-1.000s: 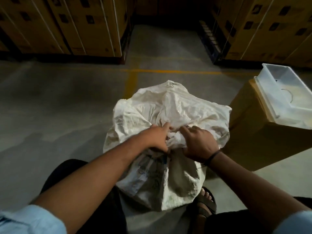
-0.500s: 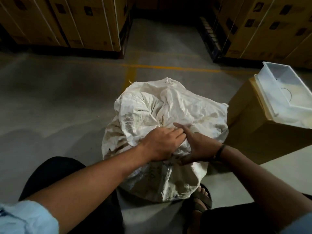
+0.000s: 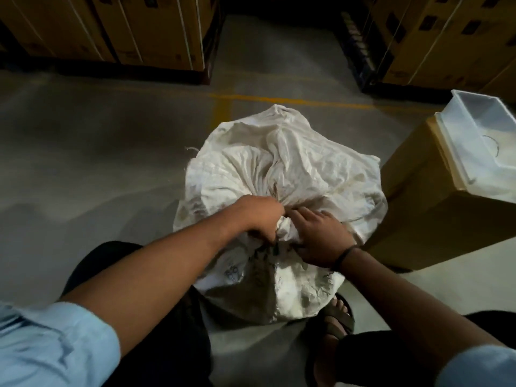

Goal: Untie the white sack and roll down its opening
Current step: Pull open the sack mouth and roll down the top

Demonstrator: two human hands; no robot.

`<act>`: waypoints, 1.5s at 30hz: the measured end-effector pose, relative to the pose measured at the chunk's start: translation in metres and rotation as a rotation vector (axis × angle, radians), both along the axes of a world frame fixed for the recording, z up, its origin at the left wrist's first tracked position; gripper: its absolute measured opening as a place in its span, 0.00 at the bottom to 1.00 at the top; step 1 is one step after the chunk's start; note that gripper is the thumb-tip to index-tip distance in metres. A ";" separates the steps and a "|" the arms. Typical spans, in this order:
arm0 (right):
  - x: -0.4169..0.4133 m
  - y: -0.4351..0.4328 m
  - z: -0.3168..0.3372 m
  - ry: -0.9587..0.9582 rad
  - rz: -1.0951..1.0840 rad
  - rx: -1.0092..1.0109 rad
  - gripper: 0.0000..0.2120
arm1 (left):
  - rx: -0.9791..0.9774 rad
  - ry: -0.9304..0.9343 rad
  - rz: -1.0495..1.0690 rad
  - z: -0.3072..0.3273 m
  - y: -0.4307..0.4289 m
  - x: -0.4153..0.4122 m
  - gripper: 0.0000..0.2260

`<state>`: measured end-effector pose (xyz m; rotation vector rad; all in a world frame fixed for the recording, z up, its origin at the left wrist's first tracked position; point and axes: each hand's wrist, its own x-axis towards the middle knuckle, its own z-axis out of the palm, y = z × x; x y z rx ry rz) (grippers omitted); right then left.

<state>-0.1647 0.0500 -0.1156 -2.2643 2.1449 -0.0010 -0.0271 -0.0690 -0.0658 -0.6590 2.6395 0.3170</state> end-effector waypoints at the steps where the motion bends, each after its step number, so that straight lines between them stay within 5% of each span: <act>1: -0.006 -0.001 0.008 -0.140 0.004 0.127 0.40 | -0.116 0.044 -0.055 -0.007 0.007 0.000 0.15; 4: -0.026 0.002 0.023 -0.500 -0.033 0.356 0.47 | -0.348 0.333 -0.248 -0.023 0.032 0.006 0.11; 6: -0.029 0.005 0.020 -0.515 -0.054 0.369 0.45 | -0.399 0.479 -0.298 -0.032 0.045 0.010 0.11; 10: -0.010 0.005 0.004 -0.272 -0.023 0.341 0.33 | -0.168 0.209 -0.181 -0.034 0.039 0.016 0.26; 13: 0.003 0.005 -0.004 -0.126 0.048 0.123 0.27 | 0.063 0.037 -0.152 -0.024 0.019 0.017 0.37; 16: 0.008 0.011 -0.020 -0.076 0.162 -0.266 0.23 | 0.295 -0.021 -0.007 -0.012 0.002 0.014 0.33; 18: 0.012 0.012 -0.032 -0.023 0.180 -0.355 0.22 | 0.365 -0.094 0.026 -0.011 -0.002 0.011 0.30; 21: 0.015 0.009 -0.035 -0.056 0.190 -0.234 0.23 | 0.353 -0.176 0.006 -0.015 0.002 0.005 0.33; 27: 0.000 0.007 0.002 -0.447 0.152 0.380 0.36 | 0.063 -0.128 -0.111 -0.017 0.018 0.008 0.24; 34: 0.009 -0.005 -0.023 -0.303 0.011 0.318 0.35 | -0.165 -0.034 -0.047 -0.017 0.068 0.021 0.10; 38: 0.036 -0.006 -0.028 -0.052 0.029 0.359 0.27 | -0.006 -0.160 -0.039 -0.018 0.069 0.029 0.18; 40: 0.052 -0.006 -0.021 0.022 -0.006 0.342 0.18 | 0.214 -0.259 0.079 -0.011 0.054 0.035 0.28; 42: 0.061 -0.005 -0.017 0.095 0.026 0.264 0.13 | 0.488 -0.273 0.259 -0.009 0.035 0.041 0.28; 45: 0.066 0.002 -0.012 0.136 0.121 0.125 0.18 | 0.631 -0.192 0.301 -0.022 0.023 0.056 0.27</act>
